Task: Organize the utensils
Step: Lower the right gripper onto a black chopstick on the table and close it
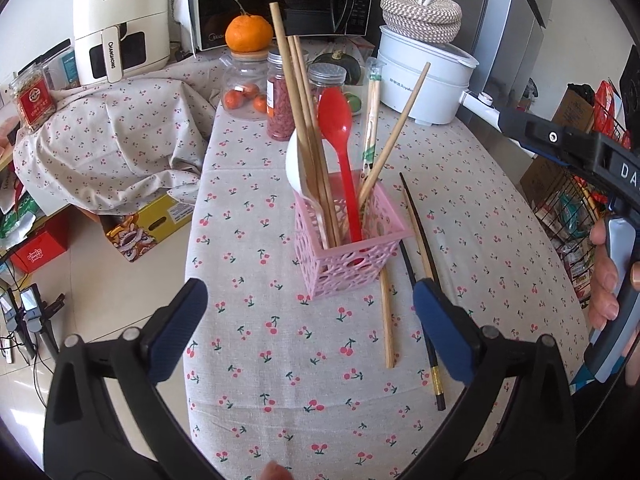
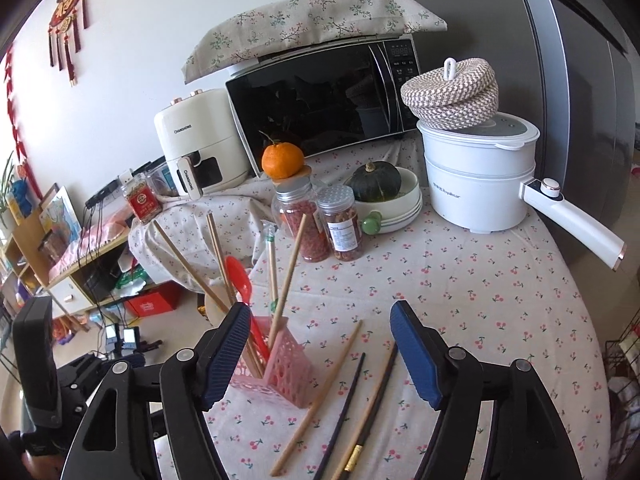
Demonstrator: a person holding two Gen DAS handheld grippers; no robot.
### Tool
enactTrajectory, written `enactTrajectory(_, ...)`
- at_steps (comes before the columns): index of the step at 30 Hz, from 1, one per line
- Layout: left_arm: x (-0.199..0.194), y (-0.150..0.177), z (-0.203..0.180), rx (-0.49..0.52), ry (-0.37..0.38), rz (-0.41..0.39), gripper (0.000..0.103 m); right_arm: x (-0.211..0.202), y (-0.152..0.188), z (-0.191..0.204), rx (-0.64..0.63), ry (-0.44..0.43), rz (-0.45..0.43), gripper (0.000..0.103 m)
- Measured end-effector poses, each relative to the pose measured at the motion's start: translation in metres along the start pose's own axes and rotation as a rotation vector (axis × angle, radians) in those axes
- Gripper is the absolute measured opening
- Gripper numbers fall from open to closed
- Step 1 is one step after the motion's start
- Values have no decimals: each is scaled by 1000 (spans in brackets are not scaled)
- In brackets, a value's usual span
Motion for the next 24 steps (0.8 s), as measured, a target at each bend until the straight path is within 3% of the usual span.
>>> enactTrajectory(7, 5, 0, -4, 14, -35, -9, 102, 23, 17, -39, 3, 104, 87, 84)
enactTrajectory(16, 12, 1, -8, -16, -3, -7, 103, 78, 46, -91, 118, 271, 279, 84)
enactTrajectory(24, 21, 5, -17, -17, 31, 20, 103, 115, 68, -118, 96, 395, 372, 84)
Point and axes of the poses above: each gripper's, at about its wrist camera, not at the fingertips, and x roughly the way its jaws point, z to its left, y to its underside, the point moved 8 cm from there along x, roughly the way its jaws point, and after that the axes turned 14 degrees about x, right-handed, at the moved point
